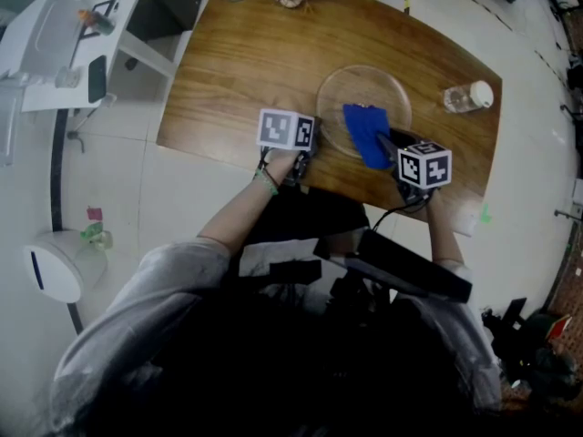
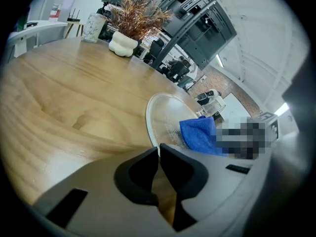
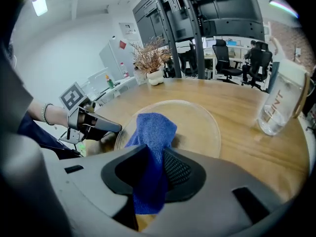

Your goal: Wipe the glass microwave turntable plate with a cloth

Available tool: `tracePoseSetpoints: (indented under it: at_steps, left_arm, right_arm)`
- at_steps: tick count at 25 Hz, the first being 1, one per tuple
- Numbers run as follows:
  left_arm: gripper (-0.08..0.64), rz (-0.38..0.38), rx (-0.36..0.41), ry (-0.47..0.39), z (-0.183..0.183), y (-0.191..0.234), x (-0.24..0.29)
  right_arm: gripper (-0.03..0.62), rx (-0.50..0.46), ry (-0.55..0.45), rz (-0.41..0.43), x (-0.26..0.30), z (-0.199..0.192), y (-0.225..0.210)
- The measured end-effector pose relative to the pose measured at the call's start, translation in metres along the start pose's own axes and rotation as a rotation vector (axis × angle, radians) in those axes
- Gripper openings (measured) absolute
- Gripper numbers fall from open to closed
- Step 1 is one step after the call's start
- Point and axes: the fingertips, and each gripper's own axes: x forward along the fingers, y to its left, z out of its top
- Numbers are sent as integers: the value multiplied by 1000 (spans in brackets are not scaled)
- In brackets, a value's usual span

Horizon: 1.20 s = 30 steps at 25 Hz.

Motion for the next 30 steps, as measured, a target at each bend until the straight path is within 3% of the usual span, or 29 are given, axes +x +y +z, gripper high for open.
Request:
tracePoseSetpoints:
  at_steps: [6, 10, 12, 13, 15, 16, 18, 21, 27, 30]
  left_arm:
    - [11, -3, -2, 5, 0, 0, 0]
    - [11, 2, 15, 11, -2, -2, 0]
    - [11, 6, 21, 10, -2, -2, -1]
    - [11, 7, 22, 9, -2, -1, -1]
    - [11, 7, 21, 8, -2, -1, -1]
    - [11, 7, 20, 8, -2, 0, -1]
    - [11, 7, 17, 9, -3, 0, -1]
    - [11, 0, 17, 11, -2, -2, 0]
    - [11, -15, 1, 18, -3, 0, 1]
    - [11, -24, -5, 22, -2, -1, 1]
  right_arm:
    - [117, 2, 30, -39, -9, 3, -31]
    - [117, -29, 48, -111, -15, 7, -53]
    - [101, -75, 93, -246, -22, 3, -79]
    - [19, -117, 143, -348, -27, -4, -97]
    - [12, -232, 260, -522, -38, -23, -127]
    - [11, -256, 287, -546, -40, -30, -134]
    - [11, -141, 222, -491, -38, -31, -133]
    - [11, 130, 4, -411, -39, -10, -128]
    - [11, 186, -152, -343, -44, 17, -118]
    - [11, 245, -266, -250, -59, 34, -102]
